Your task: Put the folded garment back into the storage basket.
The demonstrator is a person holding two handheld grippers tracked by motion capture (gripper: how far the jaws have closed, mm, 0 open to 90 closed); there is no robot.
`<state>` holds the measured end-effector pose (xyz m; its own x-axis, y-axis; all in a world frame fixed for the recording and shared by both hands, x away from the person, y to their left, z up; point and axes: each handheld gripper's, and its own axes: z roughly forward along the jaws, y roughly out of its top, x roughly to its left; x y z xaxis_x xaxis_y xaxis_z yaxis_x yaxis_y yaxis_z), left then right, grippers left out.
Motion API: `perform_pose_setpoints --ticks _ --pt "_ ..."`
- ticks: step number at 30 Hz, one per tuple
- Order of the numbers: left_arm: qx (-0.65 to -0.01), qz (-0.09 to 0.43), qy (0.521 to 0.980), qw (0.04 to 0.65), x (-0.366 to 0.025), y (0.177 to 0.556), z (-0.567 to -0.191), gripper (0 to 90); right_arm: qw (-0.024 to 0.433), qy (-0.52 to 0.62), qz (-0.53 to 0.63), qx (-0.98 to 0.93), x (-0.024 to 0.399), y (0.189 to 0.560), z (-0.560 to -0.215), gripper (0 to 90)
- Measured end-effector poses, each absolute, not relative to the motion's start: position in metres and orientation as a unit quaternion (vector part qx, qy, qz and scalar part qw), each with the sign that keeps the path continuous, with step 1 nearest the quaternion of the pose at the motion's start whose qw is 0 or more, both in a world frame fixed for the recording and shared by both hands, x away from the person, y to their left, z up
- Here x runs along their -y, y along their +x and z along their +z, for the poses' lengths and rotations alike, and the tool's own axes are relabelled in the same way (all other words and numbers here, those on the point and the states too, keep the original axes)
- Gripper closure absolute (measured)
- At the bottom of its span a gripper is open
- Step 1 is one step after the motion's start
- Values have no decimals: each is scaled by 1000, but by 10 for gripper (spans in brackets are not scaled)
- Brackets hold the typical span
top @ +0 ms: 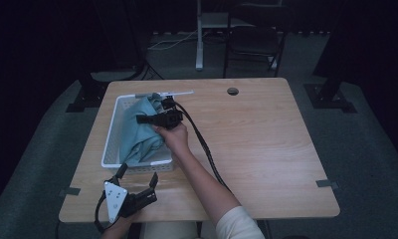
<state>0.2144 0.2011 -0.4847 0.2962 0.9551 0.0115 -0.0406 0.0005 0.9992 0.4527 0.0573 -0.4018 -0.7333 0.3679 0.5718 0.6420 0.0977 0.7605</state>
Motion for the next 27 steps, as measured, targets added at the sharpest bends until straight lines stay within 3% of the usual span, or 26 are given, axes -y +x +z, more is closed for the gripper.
perform_pose_setpoints --ticks 9,18,22,27 --pt "-408 431 561 578 -201 214 -485 34 87 -345 -493 794 -76 452 -399 645" --pt "-408 431 560 579 -201 214 -485 34 77 -338 -466 814 -83 451 -399 456" --pt "-407 431 559 579 -201 214 -485 34 28 -331 -442 833 -89 445 -397 365" --pt "-409 433 557 578 -201 214 -485 34 -45 -310 -396 863 -99 435 -394 361"
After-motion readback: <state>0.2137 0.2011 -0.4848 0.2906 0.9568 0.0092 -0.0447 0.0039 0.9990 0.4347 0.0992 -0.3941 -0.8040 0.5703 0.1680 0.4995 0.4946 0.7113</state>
